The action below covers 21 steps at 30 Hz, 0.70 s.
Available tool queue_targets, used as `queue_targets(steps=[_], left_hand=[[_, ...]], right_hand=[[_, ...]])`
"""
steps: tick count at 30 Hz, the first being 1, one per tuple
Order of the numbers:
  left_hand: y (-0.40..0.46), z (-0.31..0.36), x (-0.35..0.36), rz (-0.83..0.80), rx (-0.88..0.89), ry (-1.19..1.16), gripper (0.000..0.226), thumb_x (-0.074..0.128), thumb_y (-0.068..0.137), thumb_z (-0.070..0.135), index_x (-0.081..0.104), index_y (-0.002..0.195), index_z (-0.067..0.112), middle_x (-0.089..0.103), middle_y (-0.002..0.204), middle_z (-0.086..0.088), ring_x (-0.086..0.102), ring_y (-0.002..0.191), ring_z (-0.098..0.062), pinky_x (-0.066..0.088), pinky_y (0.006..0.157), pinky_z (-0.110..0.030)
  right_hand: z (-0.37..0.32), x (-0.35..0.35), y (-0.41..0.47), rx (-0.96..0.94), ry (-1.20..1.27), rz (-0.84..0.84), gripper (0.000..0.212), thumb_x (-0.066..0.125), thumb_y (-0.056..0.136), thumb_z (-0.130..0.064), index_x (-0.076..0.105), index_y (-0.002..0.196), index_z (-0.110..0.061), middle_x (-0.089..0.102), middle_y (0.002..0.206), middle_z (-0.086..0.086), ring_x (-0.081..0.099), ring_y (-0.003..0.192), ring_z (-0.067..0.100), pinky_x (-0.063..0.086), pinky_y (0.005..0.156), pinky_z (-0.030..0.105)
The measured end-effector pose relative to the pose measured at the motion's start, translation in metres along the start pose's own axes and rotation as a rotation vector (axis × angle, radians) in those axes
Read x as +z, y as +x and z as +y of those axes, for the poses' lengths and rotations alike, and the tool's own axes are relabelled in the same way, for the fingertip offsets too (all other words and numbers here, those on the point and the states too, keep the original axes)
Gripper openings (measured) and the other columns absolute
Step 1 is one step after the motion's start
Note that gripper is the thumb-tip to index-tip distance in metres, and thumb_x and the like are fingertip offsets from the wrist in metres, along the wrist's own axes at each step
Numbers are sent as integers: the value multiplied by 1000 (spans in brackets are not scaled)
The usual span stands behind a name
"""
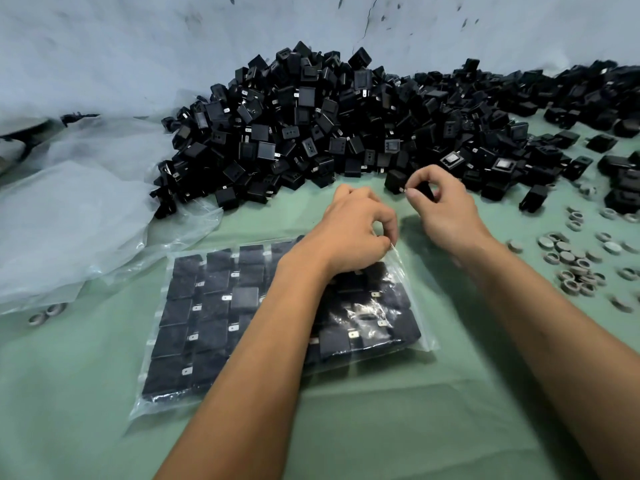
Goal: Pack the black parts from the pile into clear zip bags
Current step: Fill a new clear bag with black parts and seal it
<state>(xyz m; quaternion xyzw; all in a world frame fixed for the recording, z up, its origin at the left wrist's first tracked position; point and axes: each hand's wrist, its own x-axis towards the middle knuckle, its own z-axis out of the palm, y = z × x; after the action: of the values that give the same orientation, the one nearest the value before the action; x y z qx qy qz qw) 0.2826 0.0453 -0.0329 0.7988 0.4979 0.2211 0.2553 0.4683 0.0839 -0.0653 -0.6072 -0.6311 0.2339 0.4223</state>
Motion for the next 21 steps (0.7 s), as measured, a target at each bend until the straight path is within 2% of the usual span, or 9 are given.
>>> queue_targets(steps=[3,6,10,12,15,18,21], left_hand=[[-2,0,-4,-23,0,0,31,64,82,6,70,72,34,51,115,7,31,123,-13,38,107,-32],[-5,1,-9,-52,-4,-2,31,65,81,3,73,77,33,52,121,4,30,126,-13,28,104,-23],[-9,0,-15,-67,-14,-38,23,76,80,10,75,78,33,53,124,3,31,131,-15,29,110,-28],[-9,-1,-18,-91,-10,-17,19,81,79,16,75,78,34,53,126,3,31,132,-16,27,109,-30],[-10,-4,-21,-110,-12,-20,19,84,78,20,76,77,37,53,129,6,30,132,-13,24,104,-26],[-11,-6,-24,-97,2,-28,22,87,77,23,74,73,40,54,130,10,31,133,-11,23,104,-26],[-10,-9,-26,-91,28,-64,24,89,76,24,75,73,43,55,131,11,36,136,-14,27,109,-31]], right_hand=[[-1,-7,-31,90,295,-78,14,59,104,-26,58,96,-37,53,67,1,47,51,18,36,42,26],[0,-14,-45,105,431,-108,12,60,104,-29,51,100,-34,60,68,4,46,45,14,32,36,21],[5,-15,-48,84,488,-173,23,63,103,-17,48,120,-22,69,82,10,49,49,17,37,39,22],[3,-14,-46,51,454,-203,21,66,100,-11,57,119,-17,73,88,14,53,48,17,39,39,23],[2,-14,-45,12,442,-222,23,65,98,0,69,116,-13,69,81,16,55,48,11,42,43,22],[0,-18,-46,49,492,-281,31,62,98,5,70,124,-11,67,84,18,61,65,19,51,54,23],[-1,-19,-45,119,600,-359,29,56,102,0,68,127,-6,68,109,27,70,86,24,61,70,26]])
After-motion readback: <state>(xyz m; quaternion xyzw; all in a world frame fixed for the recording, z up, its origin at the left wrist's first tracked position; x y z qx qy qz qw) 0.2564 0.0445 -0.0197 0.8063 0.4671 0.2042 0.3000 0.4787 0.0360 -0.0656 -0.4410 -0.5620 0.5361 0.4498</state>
